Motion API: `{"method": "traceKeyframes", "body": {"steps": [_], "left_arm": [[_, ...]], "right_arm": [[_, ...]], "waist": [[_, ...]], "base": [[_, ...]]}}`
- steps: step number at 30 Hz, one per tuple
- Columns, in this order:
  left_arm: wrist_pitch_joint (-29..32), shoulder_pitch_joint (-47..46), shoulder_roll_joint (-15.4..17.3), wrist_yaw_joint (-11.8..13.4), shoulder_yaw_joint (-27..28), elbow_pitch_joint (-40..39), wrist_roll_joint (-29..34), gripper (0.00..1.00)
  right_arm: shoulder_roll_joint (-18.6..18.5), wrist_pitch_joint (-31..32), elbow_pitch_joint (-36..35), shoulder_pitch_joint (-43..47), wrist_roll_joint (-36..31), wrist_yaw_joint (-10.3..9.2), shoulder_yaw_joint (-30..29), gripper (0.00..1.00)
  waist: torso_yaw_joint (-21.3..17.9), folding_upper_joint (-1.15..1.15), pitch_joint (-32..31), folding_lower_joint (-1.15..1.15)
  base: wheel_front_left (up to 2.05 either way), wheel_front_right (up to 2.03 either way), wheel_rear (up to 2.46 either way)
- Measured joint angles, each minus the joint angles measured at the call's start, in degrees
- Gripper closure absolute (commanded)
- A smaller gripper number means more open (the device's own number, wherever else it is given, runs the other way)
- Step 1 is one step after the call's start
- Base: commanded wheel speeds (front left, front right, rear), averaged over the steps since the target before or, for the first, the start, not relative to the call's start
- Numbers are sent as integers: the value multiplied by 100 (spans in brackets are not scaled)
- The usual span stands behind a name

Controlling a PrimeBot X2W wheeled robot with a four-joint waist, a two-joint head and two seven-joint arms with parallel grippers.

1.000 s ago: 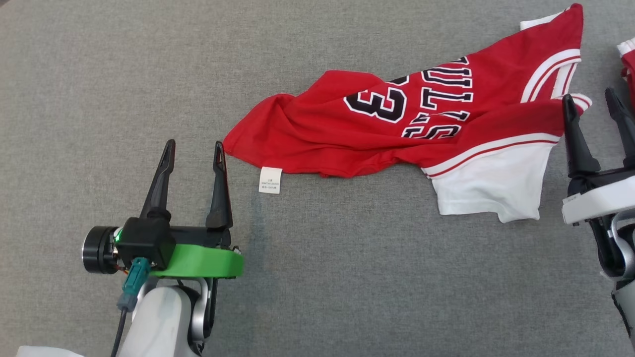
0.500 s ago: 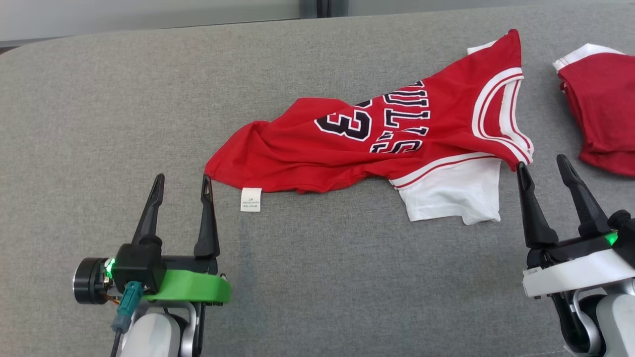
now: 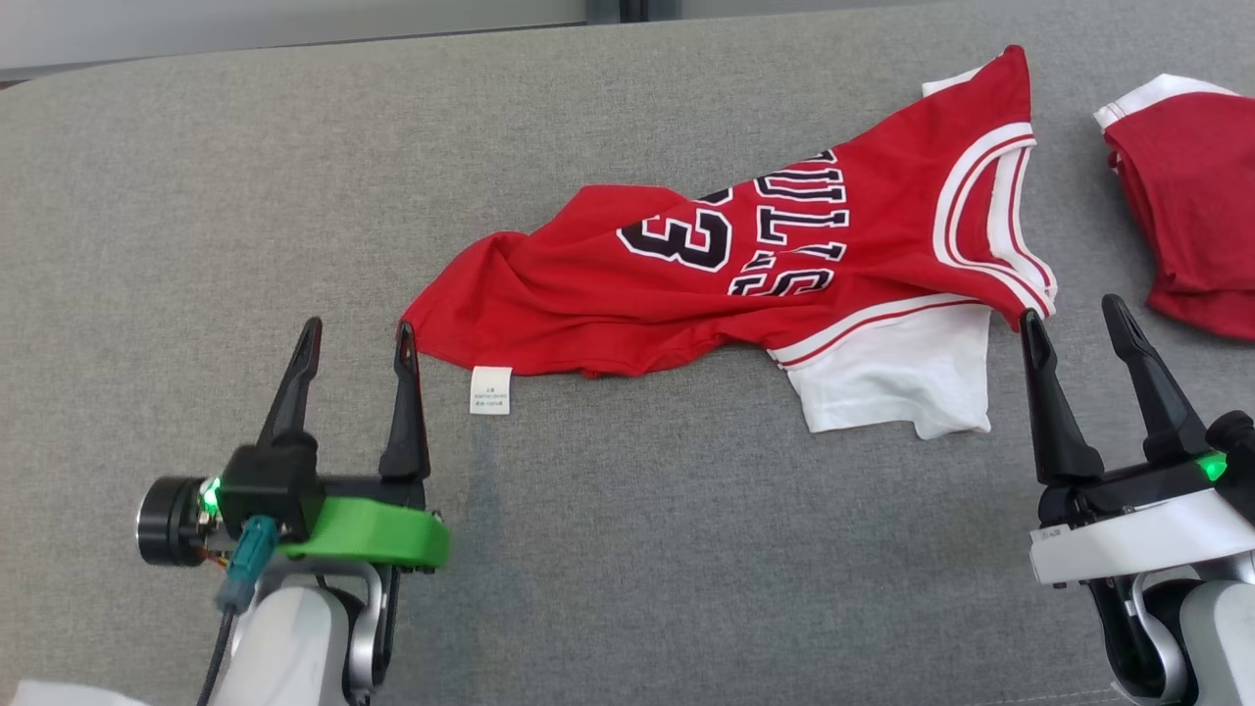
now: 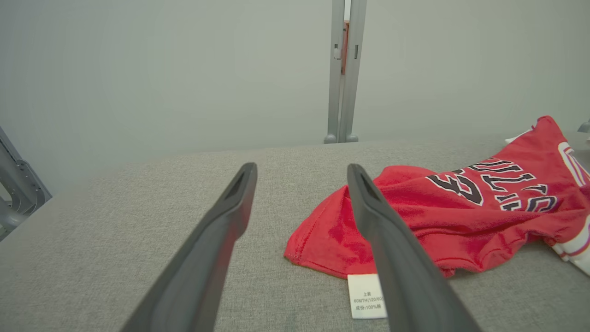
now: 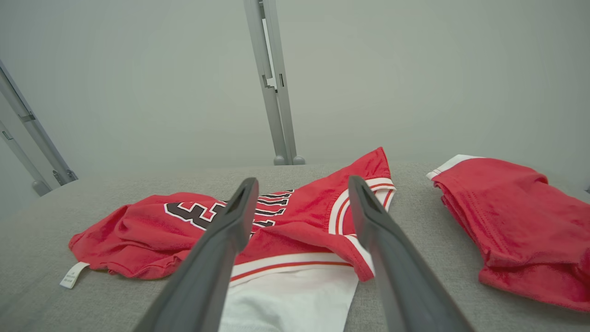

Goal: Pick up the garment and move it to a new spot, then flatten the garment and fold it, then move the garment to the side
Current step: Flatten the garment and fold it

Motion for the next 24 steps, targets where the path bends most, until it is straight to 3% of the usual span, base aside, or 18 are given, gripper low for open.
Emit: {"method": "traceKeyframes", "body": {"steps": [10, 16, 17, 18, 19, 24], "left_arm": [[1485, -1156, 170, -388, -62, 1183, -253, 0], [1873, -1405, 263, -497, 9, 1905, -478, 0], [1886, -1447, 263, -526, 19, 1970, -525, 11], [1896, -1493, 264, -544, 21, 2007, -538, 64], [1894, -1543, 267, -550, 20, 2042, -539, 100], [1778, -1647, 276, -605, 0, 2193, -590, 100]], "right_arm": [[31, -1, 162, -146, 73, 0, 171, 0], [-22, -51, 572, -155, 189, 0, 192, 0], [-41, -51, 687, -155, 216, 1, 179, 0], [-67, -51, 786, -155, 230, 0, 168, 0], [-105, -52, 911, -155, 270, 0, 169, 0], [-165, -70, 1513, -186, 428, 0, 386, 0]], "waist": [[-129, 0, 445, 0], [-290, 0, 630, 0], [-311, 0, 652, 0], [-324, 0, 671, 0], [-333, 0, 693, 0], [-316, 0, 750, 0]], "base": [[0, 0, 0], [0, 0, 0], [0, 0, 0], [0, 0, 0], [0, 0, 0], [0, 0, 0]]}}
